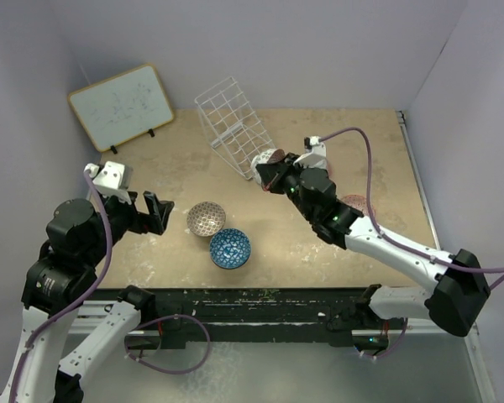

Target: Load the bowls into the dish rack

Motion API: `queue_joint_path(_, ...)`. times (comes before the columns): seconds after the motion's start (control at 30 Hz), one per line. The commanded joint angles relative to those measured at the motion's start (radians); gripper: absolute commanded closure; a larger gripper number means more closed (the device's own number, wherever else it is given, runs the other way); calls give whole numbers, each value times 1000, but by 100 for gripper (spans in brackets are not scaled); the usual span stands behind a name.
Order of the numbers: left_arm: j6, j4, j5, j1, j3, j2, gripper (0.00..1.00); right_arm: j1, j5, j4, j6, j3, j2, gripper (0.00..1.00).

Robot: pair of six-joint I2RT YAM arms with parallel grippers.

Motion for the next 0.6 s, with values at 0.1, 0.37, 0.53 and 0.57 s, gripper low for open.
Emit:
queue_joint_path(0.1,24,51,36,6,37,15,1,-37,-35,814,105,-155,33,100)
queue_joint_path(0.37,44,52,50,6,44,19,1,-77,37,1277,198,-163,226,100)
queue_joint_path(0.53,54,48,65,7,38,23,1,-83,82,1492,282,-122,429,100)
queue_joint_path(0.57,57,45,69,7,38,25,1,-84,88,1519,292,-107,463,100)
